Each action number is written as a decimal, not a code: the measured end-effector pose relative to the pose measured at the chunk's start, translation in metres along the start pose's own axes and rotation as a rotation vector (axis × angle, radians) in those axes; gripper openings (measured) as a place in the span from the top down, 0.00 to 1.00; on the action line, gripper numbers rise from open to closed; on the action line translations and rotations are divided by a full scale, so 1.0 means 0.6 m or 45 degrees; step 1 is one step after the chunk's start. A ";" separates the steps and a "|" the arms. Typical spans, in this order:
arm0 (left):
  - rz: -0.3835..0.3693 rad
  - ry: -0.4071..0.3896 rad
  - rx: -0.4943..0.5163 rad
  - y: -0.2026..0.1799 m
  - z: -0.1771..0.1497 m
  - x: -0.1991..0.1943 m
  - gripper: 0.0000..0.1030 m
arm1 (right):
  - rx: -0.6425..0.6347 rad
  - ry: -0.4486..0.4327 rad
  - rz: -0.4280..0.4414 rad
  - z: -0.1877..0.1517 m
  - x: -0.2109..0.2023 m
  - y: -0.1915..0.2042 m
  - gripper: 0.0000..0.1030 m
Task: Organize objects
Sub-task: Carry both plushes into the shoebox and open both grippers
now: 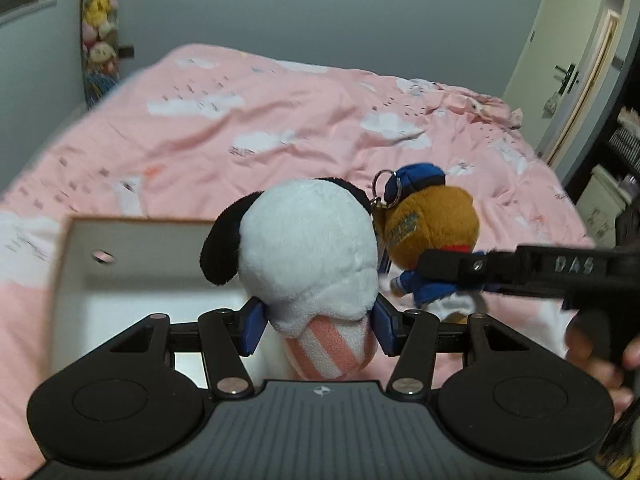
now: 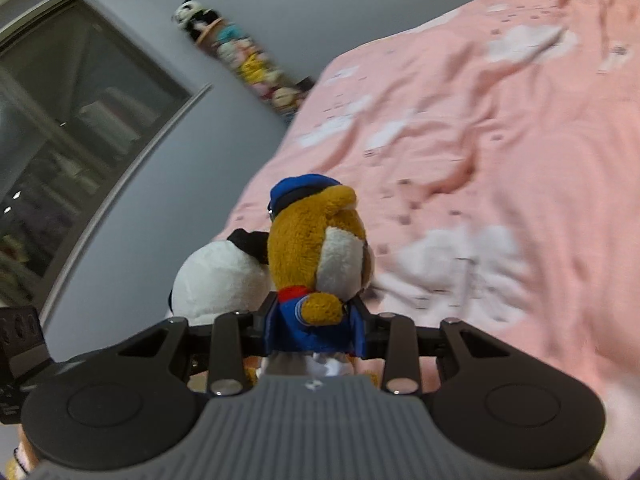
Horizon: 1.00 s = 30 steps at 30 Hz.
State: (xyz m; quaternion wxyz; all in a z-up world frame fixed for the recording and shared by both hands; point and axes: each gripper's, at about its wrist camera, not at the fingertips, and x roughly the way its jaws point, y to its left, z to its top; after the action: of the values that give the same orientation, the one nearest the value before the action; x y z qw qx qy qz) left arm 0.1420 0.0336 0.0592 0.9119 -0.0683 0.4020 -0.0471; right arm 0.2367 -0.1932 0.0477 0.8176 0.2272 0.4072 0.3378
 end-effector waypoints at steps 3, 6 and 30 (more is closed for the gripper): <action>0.070 0.018 0.057 0.030 0.009 -0.017 0.39 | -0.028 0.042 0.048 0.007 0.029 0.039 0.64; 0.132 0.064 0.098 0.059 0.016 -0.012 0.39 | -0.056 0.104 0.062 0.011 0.074 0.072 0.64; 0.221 0.362 0.116 0.194 -0.001 0.177 0.39 | -0.239 0.456 -0.353 -0.018 0.353 0.125 0.63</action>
State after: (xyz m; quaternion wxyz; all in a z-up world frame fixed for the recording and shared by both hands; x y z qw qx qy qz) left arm 0.2163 0.1332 -0.0373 0.8487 0.0154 0.5286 0.0043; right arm 0.2935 0.0141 -0.0187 0.7885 0.0287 0.5397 0.2935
